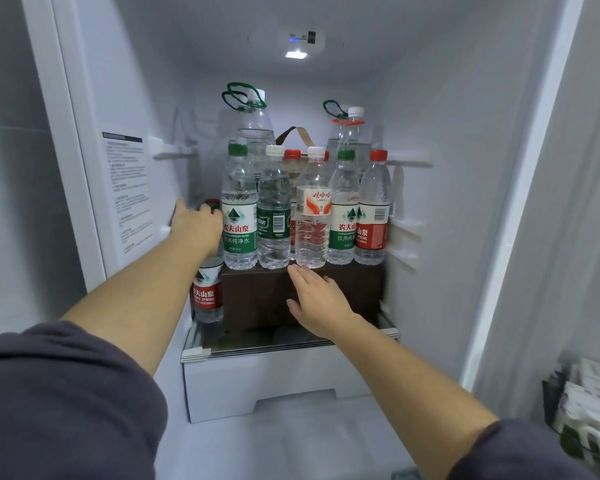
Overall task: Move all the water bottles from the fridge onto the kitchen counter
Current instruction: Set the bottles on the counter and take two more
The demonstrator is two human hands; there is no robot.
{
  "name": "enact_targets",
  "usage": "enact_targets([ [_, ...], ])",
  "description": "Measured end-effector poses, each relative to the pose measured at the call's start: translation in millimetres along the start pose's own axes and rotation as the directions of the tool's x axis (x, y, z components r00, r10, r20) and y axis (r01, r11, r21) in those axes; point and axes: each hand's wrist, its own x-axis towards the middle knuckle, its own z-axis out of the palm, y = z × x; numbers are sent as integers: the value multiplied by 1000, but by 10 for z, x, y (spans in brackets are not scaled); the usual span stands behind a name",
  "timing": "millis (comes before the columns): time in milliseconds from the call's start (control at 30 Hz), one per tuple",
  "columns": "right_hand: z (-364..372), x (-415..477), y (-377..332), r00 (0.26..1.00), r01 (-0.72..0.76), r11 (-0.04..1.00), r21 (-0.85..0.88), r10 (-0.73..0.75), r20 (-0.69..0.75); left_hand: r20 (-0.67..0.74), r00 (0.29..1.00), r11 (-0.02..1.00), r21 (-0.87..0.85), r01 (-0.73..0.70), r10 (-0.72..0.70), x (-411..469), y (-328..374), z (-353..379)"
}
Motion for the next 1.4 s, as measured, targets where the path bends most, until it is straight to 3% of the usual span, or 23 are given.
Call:
enact_targets([
  [233, -24, 8, -10, 999, -25, 999, 32, 23, 48, -1, 998, 986, -153, 66, -67, 94, -43, -61],
  [367, -47, -5, -12, 998, -31, 997, 68, 27, 58, 115, 991, 963, -253, 94, -67, -12, -135, -272],
  [467, -68, -10, -19, 997, -37, 995, 98, 30, 74, 158, 987, 976, -213, 45, -11, -98, -203, -432],
  [767, -89, 2, 16, 993, -62, 972, 228, 39, 107, 27, 999, 982, -186, -31, 37, -513, -231, -791],
  [900, -129, -1, 4, 978, -146, 881, 449, 60, 201, -51, 995, 950, -296, -94, 83, -574, -226, -1031],
  [1033, -112, -97, -176, 976, -151, 590, 793, -40, 216, -21, 982, 906, -382, -182, 189, -579, 21, -1062],
  [1100, -57, -153, -211, 976, -163, 472, 866, -51, 211, -5, 970, 869, -442, -221, 244, -570, 182, -971],
  [1267, -18, -225, -147, 976, -211, 535, 818, 71, 205, -71, 970, 773, -592, -230, 235, -518, 426, -763],
  [1400, -55, -213, -110, 975, -213, 534, 818, 164, 147, -123, 970, 623, -748, -229, 210, -458, 493, -656],
])
